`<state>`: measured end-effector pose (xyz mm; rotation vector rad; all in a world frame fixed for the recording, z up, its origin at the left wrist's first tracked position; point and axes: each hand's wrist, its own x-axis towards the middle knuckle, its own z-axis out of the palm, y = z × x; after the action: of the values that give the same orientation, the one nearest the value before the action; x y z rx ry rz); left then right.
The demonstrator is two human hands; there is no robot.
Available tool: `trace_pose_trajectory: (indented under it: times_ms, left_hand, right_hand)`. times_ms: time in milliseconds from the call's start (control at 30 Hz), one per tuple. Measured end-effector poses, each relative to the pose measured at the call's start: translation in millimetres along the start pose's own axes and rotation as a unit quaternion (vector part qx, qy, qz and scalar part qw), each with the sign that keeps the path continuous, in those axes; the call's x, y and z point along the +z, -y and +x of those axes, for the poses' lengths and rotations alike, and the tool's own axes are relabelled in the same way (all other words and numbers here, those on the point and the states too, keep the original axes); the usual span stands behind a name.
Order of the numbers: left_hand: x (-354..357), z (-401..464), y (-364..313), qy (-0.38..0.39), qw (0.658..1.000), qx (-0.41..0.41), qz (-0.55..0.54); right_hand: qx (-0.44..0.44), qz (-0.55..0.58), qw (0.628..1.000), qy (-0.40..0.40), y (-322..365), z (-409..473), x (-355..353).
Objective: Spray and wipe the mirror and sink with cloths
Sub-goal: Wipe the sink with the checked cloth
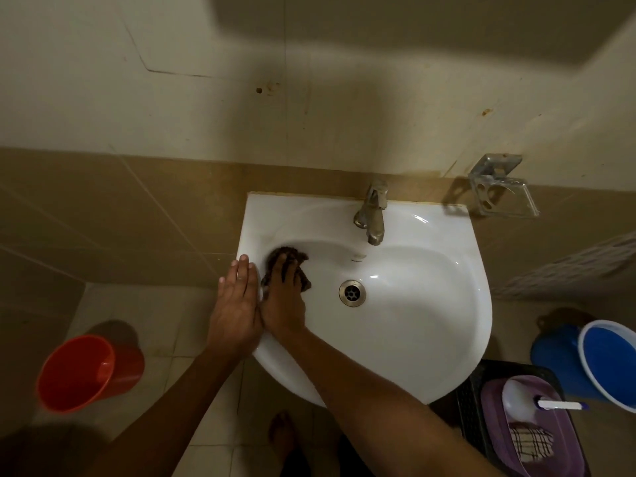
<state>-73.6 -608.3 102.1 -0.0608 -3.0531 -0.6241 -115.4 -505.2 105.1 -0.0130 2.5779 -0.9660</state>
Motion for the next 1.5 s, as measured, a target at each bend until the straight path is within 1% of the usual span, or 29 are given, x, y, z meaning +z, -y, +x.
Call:
trace_pose_trajectory:
  times_ms: [100, 167, 200, 267, 333, 400, 467, 533, 600, 733, 800, 900, 933, 1000, 1067, 1133, 1167, 1200, 1233, 1267, 1300, 1333, 1367, 1400, 1433, 1500]
  left_hand:
    - [0.3, -0.8, 0.3, 0.005, 1.000, 0.000, 0.007]
    - [-0.5, -1.3, -0.4, 0.005, 1.000, 0.000, 0.008]
    - [-1.0, -1.6, -1.0, 0.004, 1.000, 0.001, 0.009]
    - [-2.0, -1.3, -1.6, 0.002, 1.000, 0.001, 0.011]
    - [-2.6, -0.9, -2.3, 0.004, 1.000, -0.002, 0.015]
    - [-3.4, -0.5, -3.3, 0.006, 1.000, -0.005, 0.017]
    - [-5.1, 0.2, -5.0, 0.010, 1.000, -0.008, 0.018]
    - [-6.8, -0.4, -6.6, 0.013, 1.000, -0.010, 0.018]
    - [-7.9, -1.1, -6.8, 0.018, 1.000, -0.008, 0.016]
    - [-8.5, -1.7, -5.9, 0.033, 0.999, -0.004, 0.020]
    - [-8.9, -1.0, -6.1, 0.037, 0.999, -0.009, 0.024]
    - [-10.1, 0.3, -8.9, 0.040, 0.999, -0.015, 0.020]
    - [-10.5, 1.7, -10.8, 0.039, 0.999, -0.021, 0.016]
    - [-12.3, 4.8, -15.6, 0.036, 0.999, -0.037, 0.007]
    - [-15.2, 9.5, -21.5, 0.031, 0.997, -0.056, -0.032]
    - [-20.0, 13.9, -31.2, 0.023, 0.990, -0.077, -0.116]
    - [-24.5, 14.8, -39.7, 0.020, 0.980, -0.092, -0.176]
    - [-29.2, 15.6, -50.3, 0.026, 0.961, -0.118, -0.250]
    - [-35.5, 16.7, -62.9, 0.038, 0.929, -0.150, -0.336]
    - [-41.6, 17.2, -75.2, 0.058, 0.885, -0.183, -0.425]
    - [-48.2, 16.0, -90.3, 0.088, 0.832, -0.211, -0.506]
    - [-52.3, 12.7, -103.6, 0.128, 0.781, -0.233, -0.565]
    - [-54.1, 8.5, -116.2, 0.173, 0.742, -0.240, -0.601]
    - [-53.6, 3.8, -127.4, 0.217, 0.720, -0.226, -0.619]
    - [-51.7, -1.8, -136.8, 0.255, 0.708, -0.201, -0.627]
    - [-46.6, -9.8, -156.0, 0.308, 0.691, -0.167, -0.632]
  right_hand:
    - [-0.118, -0.091, 0.986, 0.076, -51.2, -14.2, -7.2]
    - [-0.155, -0.149, 0.973, 0.085, -85.3, -18.3, -22.6]
    - [-0.160, -0.172, 0.969, 0.081, -102.2, -17.2, -30.1]
    - [-0.134, -0.216, 0.964, 0.073, -127.3, -11.2, -46.1]
    - [-0.069, -0.253, 0.964, 0.055, -140.6, -8.8, -60.7]
    - [-0.009, -0.276, 0.961, 0.036, -143.3, -14.3, -63.9]
    - [0.033, -0.273, 0.961, 0.022, -135.7, -25.2, -56.8]
    - [0.052, -0.272, 0.961, 0.013, -121.5, -36.4, -44.0]
    - [0.047, -0.264, 0.963, 0.011, -104.9, -44.3, -30.2]
    - [-0.008, -0.195, 0.980, 0.033, -66.8, -57.2, -16.3]
    - [-0.040, -0.145, 0.987, 0.051, -59.2, -61.9, -14.7]
    - [-0.076, -0.066, 0.991, 0.083, -54.2, -72.7, -31.0]
    - [-0.069, -0.034, 0.991, 0.111, -50.9, -75.5, -40.4]
    - [0.005, 0.072, 0.982, 0.176, -44.1, -81.0, -62.3]
    - [0.083, 0.208, 0.953, 0.204, -44.0, -86.2, -82.4]
    - [0.133, 0.352, 0.907, 0.189, -50.7, -94.7, -99.9]
    - [0.154, 0.427, 0.874, 0.175, -56.4, -99.3, -107.4]
    - [0.169, 0.490, 0.840, 0.161, -61.9, -104.4, -115.5]
    - [0.178, 0.541, 0.808, 0.153, -66.8, -108.8, -123.6]
    - [0.181, 0.578, 0.781, 0.151, -71.9, -112.5, -131.0]
    - [0.173, 0.608, 0.759, 0.155, -77.6, -116.9, -138.6]
    - [0.157, 0.629, 0.743, 0.166, -83.4, -121.2, -145.4]
    - [0.137, 0.643, 0.733, 0.175, -88.8, -125.4, -151.9]
    - [0.116, 0.648, 0.733, 0.174, -93.8, -130.0, -157.9]
    - [0.100, 0.646, 0.738, 0.167, -97.7, -134.7, -163.8]
    - [0.073, 0.619, 0.766, 0.154, -106.6, -145.2, -176.2]
